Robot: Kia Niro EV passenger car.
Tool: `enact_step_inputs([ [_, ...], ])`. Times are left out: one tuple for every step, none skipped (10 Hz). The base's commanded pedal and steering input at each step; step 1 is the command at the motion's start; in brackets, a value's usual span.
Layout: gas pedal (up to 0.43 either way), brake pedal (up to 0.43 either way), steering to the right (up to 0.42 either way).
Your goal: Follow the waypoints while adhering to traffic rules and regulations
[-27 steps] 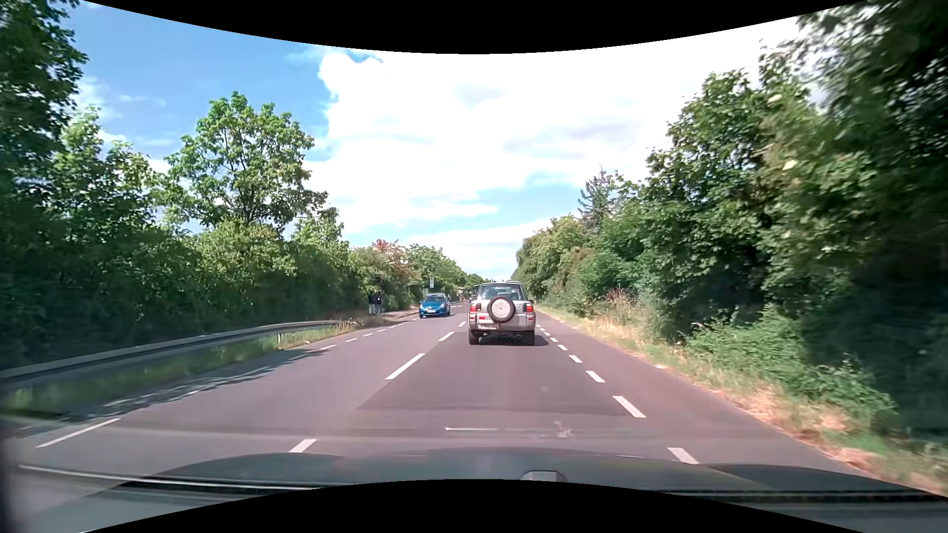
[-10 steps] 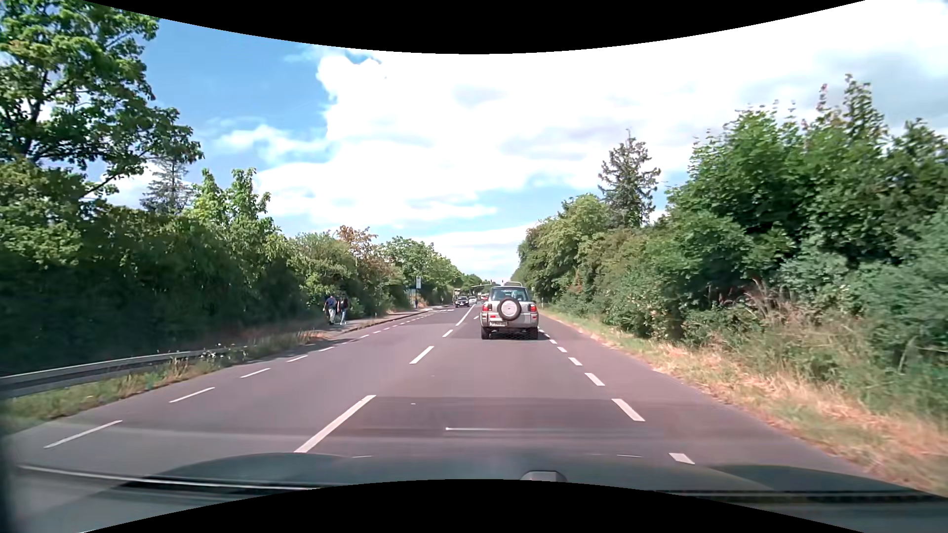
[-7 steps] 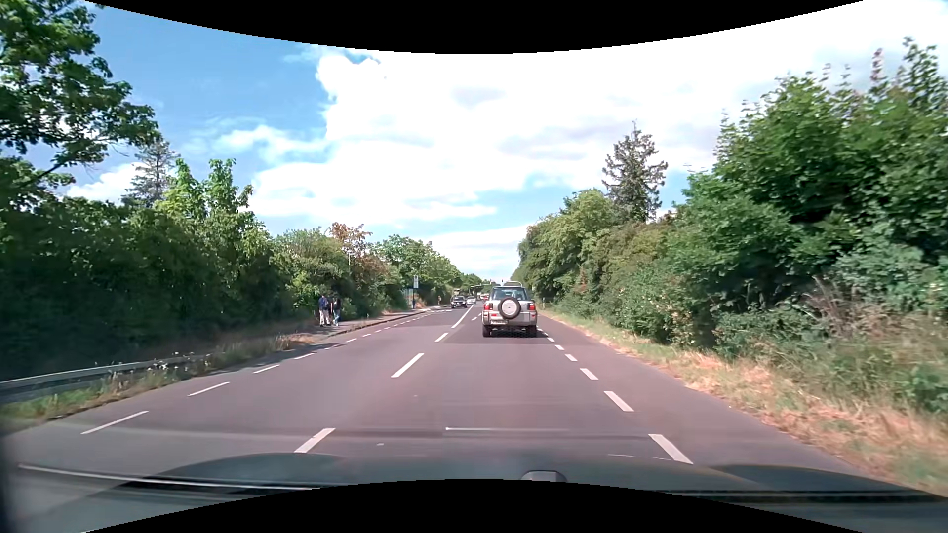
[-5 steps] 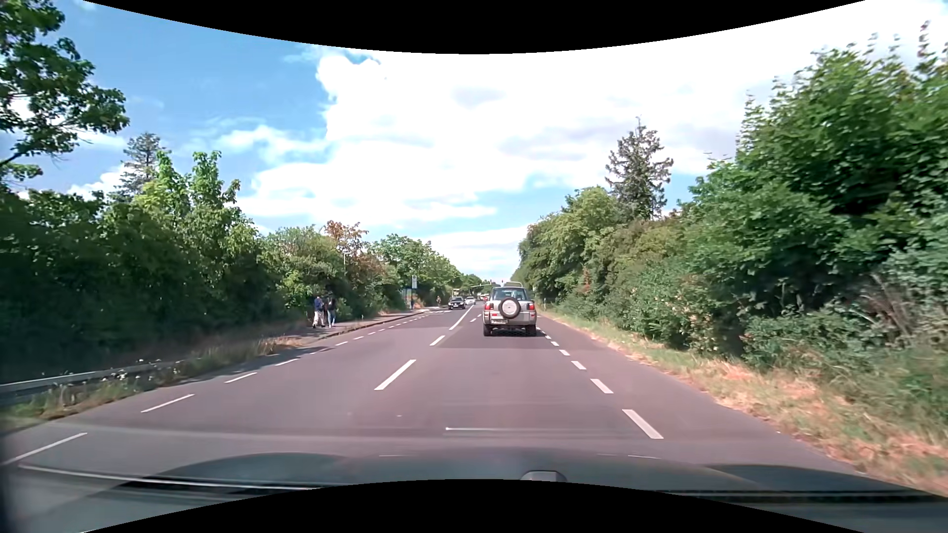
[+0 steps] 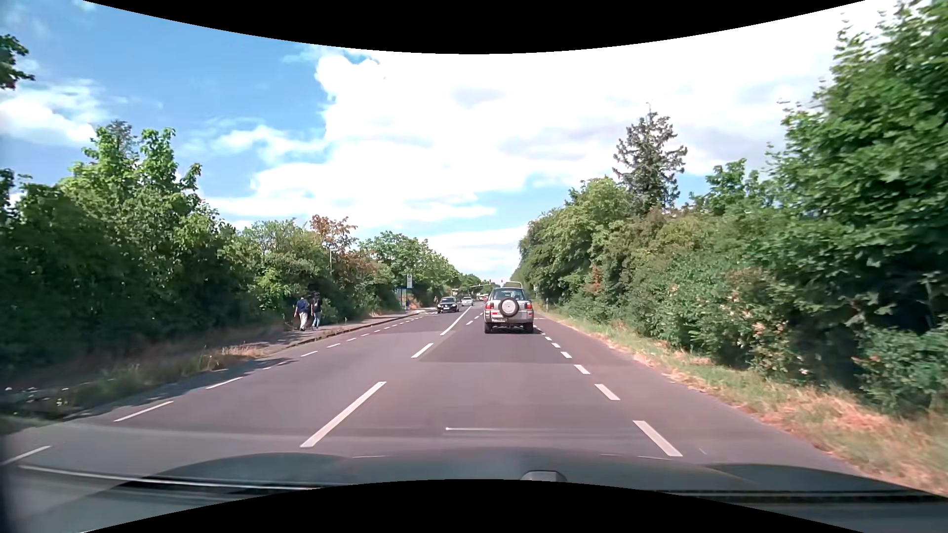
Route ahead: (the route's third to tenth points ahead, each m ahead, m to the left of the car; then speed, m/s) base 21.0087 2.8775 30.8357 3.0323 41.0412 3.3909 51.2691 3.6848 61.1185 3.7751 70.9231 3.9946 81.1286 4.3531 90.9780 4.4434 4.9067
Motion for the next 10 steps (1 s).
enact_step_inputs([
  [0.0, 0.0, -0.003],
  [0.0, 0.0, -0.003],
  [0.0, 0.0, -0.003],
  [0.0, 0.0, -0.003],
  [0.0, 0.0, -0.003],
  [0.0, 0.0, -0.004],
  [0.0, 0.0, -0.005],
  [0.0, 0.0, -0.006],
  [0.0, 0.0, -0.006],
  [0.0, 0.0, -0.006],
])
